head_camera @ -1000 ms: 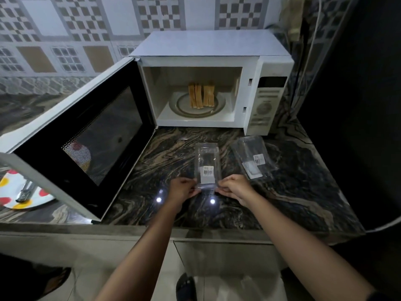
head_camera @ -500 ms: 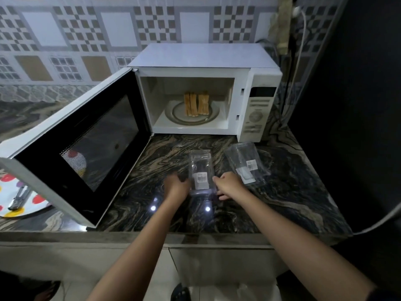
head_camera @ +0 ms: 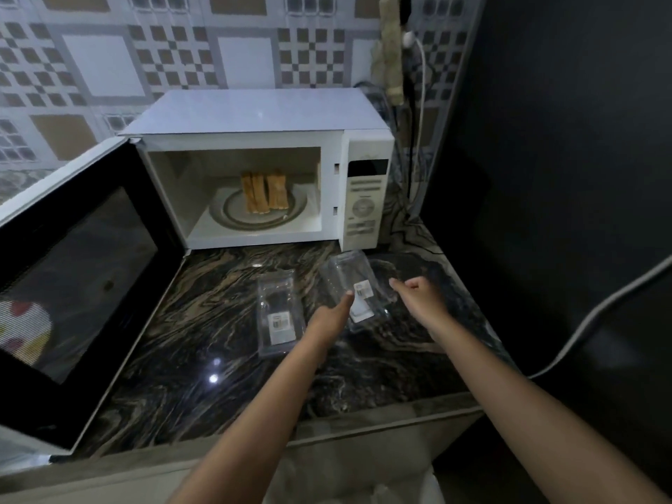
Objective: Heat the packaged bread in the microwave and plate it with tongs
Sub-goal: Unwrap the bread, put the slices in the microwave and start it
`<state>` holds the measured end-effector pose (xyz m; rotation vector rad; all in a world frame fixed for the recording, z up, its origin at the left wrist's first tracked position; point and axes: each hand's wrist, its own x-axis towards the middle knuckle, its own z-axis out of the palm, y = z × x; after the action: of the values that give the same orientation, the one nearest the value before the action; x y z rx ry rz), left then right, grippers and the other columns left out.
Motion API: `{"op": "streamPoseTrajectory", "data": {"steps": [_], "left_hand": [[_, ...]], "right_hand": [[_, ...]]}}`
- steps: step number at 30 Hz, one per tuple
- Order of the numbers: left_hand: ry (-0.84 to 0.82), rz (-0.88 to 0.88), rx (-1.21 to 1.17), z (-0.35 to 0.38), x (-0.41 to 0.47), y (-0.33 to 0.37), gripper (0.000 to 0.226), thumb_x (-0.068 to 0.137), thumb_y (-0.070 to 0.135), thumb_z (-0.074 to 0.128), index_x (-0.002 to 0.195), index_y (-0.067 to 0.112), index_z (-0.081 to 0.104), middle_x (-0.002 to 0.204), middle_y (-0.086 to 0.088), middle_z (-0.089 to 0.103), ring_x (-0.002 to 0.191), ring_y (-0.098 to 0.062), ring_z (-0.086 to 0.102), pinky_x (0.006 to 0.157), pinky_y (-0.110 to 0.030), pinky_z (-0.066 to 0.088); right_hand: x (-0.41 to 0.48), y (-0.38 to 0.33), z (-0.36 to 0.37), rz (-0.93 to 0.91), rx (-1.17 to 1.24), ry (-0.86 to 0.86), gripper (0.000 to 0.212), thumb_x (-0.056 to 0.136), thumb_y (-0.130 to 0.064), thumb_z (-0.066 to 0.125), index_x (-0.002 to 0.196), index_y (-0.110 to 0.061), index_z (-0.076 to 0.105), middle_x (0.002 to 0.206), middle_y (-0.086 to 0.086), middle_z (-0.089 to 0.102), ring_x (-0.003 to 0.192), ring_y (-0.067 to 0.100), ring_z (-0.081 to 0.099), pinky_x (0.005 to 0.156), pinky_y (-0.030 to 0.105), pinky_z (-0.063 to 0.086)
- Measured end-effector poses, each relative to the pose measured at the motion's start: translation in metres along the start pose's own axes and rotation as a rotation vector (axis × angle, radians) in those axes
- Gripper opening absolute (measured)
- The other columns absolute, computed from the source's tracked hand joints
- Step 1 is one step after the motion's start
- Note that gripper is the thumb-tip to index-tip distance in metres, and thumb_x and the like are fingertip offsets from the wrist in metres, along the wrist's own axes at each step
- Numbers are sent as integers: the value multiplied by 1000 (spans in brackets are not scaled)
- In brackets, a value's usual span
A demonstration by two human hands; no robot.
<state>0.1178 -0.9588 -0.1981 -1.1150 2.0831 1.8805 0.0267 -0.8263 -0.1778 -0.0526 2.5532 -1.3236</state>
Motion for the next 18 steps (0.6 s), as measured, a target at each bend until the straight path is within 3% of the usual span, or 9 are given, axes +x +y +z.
{"op": "streamPoseTrajectory", "data": {"steps": [2, 4, 7, 10, 13, 15, 18], "left_hand": [[-40, -52, -94, 7, 10, -7, 93, 78, 69, 50, 138, -2, 40, 143, -29, 38, 127, -46, 43, 106, -54, 35], [-56, -73, -155, 11, 17, -12, 85, 82, 62, 53, 140, 1, 36, 130, -18, 51, 115, -35, 53, 97, -43, 47], [-67, -106, -287, 19, 23, -14, 63, 86, 44, 60, 130, 2, 43, 120, -17, 54, 98, -28, 61, 65, -26, 53], [19, -88, -437, 25, 24, -17, 17, 88, 16, 62, 90, 1, 54, 86, -15, 57, 76, -23, 61, 62, -25, 54], [82, -85, -494, 27, 26, -23, 12, 86, 0, 60, 77, -1, 53, 73, -15, 58, 73, -24, 61, 60, -25, 57], [95, -98, -500, 27, 26, -24, 15, 85, -6, 59, 73, 0, 53, 73, -16, 58, 70, -23, 61, 58, -24, 58], [109, -109, -495, 28, 28, -26, 17, 82, -10, 59, 70, 0, 54, 72, -16, 58, 68, -23, 62, 55, -23, 58]], "right_hand": [[6, 11, 7, 107, 63, -107, 64, 89, -48, 54, 121, 7, 53, 113, 23, 60, 106, 37, 58, 92, 44, 48], [8, 16, 15, 210, 149, -224, 68, 89, -52, 52, 131, 1, 47, 126, 21, 56, 106, 33, 57, 88, 40, 48], [13, 18, 23, 285, 259, -297, 52, 93, -39, 53, 127, -1, 48, 93, 10, 58, 77, 19, 56, 68, 28, 46], [16, 21, 26, 311, 302, -319, 29, 95, -18, 53, 116, 2, 53, 76, 7, 54, 66, 15, 54, 63, 23, 45], [19, 25, 24, 326, 295, -349, 7, 94, -7, 51, 92, -2, 56, 74, 9, 58, 66, 14, 56, 64, 22, 47], [21, 28, 23, 332, 285, -352, 14, 93, -3, 52, 79, -4, 55, 73, 11, 60, 65, 14, 57, 63, 22, 49], [22, 33, 24, 308, 266, -332, 13, 90, 3, 53, 78, -1, 57, 69, 12, 61, 63, 14, 58, 59, 19, 50]]}}
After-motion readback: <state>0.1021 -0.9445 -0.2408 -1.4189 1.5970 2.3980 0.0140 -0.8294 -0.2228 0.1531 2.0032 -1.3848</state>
